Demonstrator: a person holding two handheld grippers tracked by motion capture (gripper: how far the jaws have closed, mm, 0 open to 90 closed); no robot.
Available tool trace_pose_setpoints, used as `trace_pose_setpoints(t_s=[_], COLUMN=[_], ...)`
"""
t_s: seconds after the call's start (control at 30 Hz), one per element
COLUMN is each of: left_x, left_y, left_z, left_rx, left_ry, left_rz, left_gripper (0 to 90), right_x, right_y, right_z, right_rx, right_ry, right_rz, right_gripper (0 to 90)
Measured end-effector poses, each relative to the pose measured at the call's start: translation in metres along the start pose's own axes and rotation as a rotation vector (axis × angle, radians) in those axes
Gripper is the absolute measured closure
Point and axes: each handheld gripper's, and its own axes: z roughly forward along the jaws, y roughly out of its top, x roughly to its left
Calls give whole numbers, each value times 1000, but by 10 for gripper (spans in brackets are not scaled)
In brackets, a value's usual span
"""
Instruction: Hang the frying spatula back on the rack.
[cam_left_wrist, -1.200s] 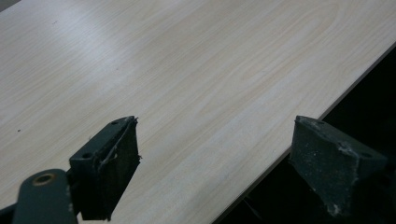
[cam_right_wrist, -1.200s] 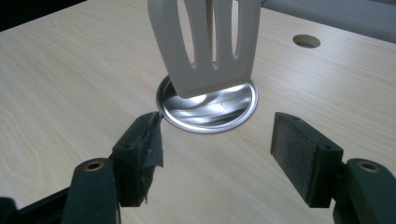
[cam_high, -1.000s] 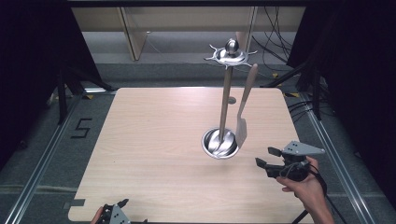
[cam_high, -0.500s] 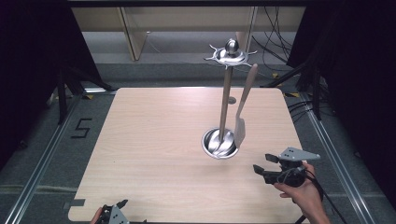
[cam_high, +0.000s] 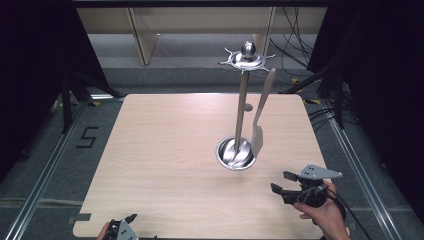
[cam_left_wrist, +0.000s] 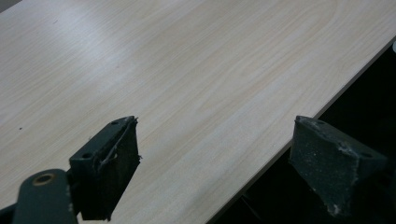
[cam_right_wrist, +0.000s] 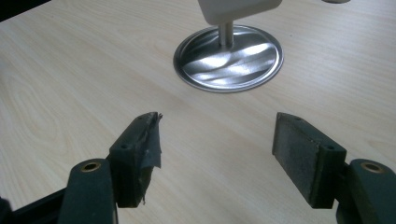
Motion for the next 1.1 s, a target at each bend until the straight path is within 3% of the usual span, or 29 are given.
trace_pose_setpoints(t_s=[0.03, 0.1, 0.2, 0.23, 0.27, 0.3, 0.37, 0.4, 0.43, 0.47, 0.5, 0.53, 0.57, 0.6, 0.67, 0.77, 0.87, 0.93, 0.97, 1.0, 1.07, 1.1], left_x=[0, 0, 0, 2, 1, 3, 3, 3, 3, 3, 2, 1, 2, 0, 0, 0, 0, 1, 3, 1, 2, 0], left_y=[0, 0, 0, 0, 0, 1, 1, 1, 1, 1, 0, 0, 0, 0, 0, 0, 0, 0, 0, 0, 0, 0], left_z=[0, 0, 0, -1, 0, -1, -1, -1, -1, -1, -1, 0, 0, 0, 0, 0, 0, 0, -1, -1, -1, 0], left_rx=[1, 0, -3, 3, 5, 6, 3, 3, 11, 9, 12, 3, 2, -3, -2, 1, -1, 0, 4, 7, 12, -8], left_ry=[1, 1, 1, 4, 3, 5, 5, 5, 5, 4, 3, 0, 4, -1, -1, -1, -1, 1, 6, 4, 5, 0], left_rz=[1, 1, -1, 28, 8, 42, 37, 37, 48, 46, 19, 5, 18, -2, -2, -1, -1, 3, 37, 17, 24, -6], left_gripper=[149, 149, 149, 149, 149, 149, 149, 149, 149, 149, 149, 149, 149, 149, 149, 149, 149, 149, 149, 149, 149, 149], right_x=[2, 0, 3, 3, 2, 5, 4, 7, 7, 5, 8, 7, 8, 6, 8, 12, 12, 15, 15, 16, 14, 16], right_y=[-2, -2, -5, -7, -9, -10, -12, -14, -14, -14, -16, -16, -18, -19, -21, -23, -26, -28, -28, -29, -30, -30], right_z=[0, 0, -1, 1, 1, 1, 2, 2, 2, 2, 3, 2, 3, 3, 5, 4, 5, 3, 3, 2, 2, 1], right_rx=[9, 3, 10, 2, 0, 4, 15, 24, 24, 21, 25, 32, 24, 23, 27, 37, 37, 43, 43, 39, 37, 44], right_ry=[14, 9, 14, 19, 19, 19, 15, 23, 23, 16, 23, 22, 15, 13, 12, 24, 21, 26, 26, 19, 23, 19], right_rz=[33, 9, 25, 16, 10, 30, 3, 33, 33, -1, 35, 22, 19, -5, -11, 17, -13, 17, 17, 4, -11, 1], right_gripper=[330, 329, 329, 328, 327, 327, 326, 324, 324, 324, 323, 322, 322, 322, 320, 318, 314, 314, 314, 312, 311, 310])
